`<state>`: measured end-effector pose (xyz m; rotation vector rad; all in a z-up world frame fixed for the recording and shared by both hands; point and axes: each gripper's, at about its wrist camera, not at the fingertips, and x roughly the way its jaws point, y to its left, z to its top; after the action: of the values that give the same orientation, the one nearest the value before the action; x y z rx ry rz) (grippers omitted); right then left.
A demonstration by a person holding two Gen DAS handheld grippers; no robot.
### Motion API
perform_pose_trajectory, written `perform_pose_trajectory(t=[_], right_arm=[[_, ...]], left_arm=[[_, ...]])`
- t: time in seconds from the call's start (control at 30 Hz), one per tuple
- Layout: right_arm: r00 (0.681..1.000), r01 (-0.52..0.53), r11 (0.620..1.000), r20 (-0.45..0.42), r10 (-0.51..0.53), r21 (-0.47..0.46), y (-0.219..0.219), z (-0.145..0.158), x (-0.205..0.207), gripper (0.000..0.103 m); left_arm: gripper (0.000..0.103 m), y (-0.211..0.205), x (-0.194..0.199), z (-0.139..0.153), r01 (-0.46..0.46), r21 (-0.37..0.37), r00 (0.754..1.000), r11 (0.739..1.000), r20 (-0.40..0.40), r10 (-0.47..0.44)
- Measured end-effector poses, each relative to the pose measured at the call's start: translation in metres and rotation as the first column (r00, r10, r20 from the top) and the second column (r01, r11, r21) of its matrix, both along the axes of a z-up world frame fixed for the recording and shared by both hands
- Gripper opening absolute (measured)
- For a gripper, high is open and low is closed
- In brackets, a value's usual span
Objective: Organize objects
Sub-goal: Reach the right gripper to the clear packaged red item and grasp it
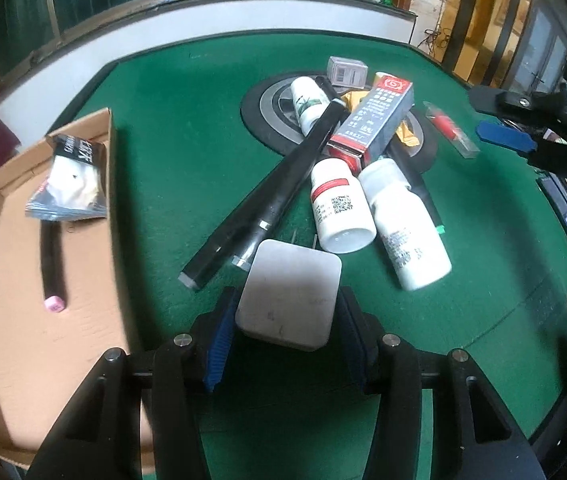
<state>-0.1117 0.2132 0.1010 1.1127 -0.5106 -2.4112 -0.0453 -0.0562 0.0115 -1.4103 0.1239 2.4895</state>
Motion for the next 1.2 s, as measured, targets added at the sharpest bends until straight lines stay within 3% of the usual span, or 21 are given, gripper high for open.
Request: perform_pose_trajectory(t=[0.13,0.37,0.5,0.67,0.73,0.9,1.03,1.2], right_arm=[[1.0,0.027,1.0,0.0,-0.027,0.005,0.006,-0.001,-0.002,0.066],[0.989,0.147,0.989,0.011,-0.147,0.0,0.042,-0.001,-0.012,0.066],[0.971,0.237,0.971,0.026,-0.237,0.015,0.064,-0.005,-0.019,0.066],[0.945,0.309,0.938,0.057,-0.321,0.16,0.075,-0.013,-0.041,0.065],[0.948,0.284,0.937,0.088,-0.306,0.205,0.071,-0.02,-0.054,0.065],[0.963,0.213,0.902,0.073,-0.258,0.376,0.041,-0.032,-0.07,0.065],[0.966,0.203,0.836,0.036,-0.257,0.509,0.032,-0.038,-0.072,0.025],[0.961,0.224,0.879,0.054,-0.271,0.421,0.053,-0.029,-0.059,0.025]], left_arm=[[0.044,0.003,-0.007,-0.005,-0.029,0.055,0.999,0.998,0.016,0.028],[0.044,0.022,0.011,-0.005,-0.063,0.071,0.998,0.995,-0.02,0.064],[0.044,0.035,0.019,-0.008,-0.074,0.0,0.994,0.997,-0.075,0.073],[0.044,0.036,0.018,-0.008,-0.078,-0.01,0.994,0.997,-0.079,0.077],[0.044,0.036,0.018,-0.007,-0.079,-0.021,0.994,0.997,-0.08,0.077],[0.044,0.038,0.018,-0.007,-0.081,-0.026,0.993,0.996,-0.083,0.079],[0.044,0.038,0.017,-0.008,-0.086,-0.031,0.993,0.996,-0.087,0.083],[0.043,0.039,0.016,-0.007,-0.093,-0.036,0.992,0.995,-0.09,0.089]])
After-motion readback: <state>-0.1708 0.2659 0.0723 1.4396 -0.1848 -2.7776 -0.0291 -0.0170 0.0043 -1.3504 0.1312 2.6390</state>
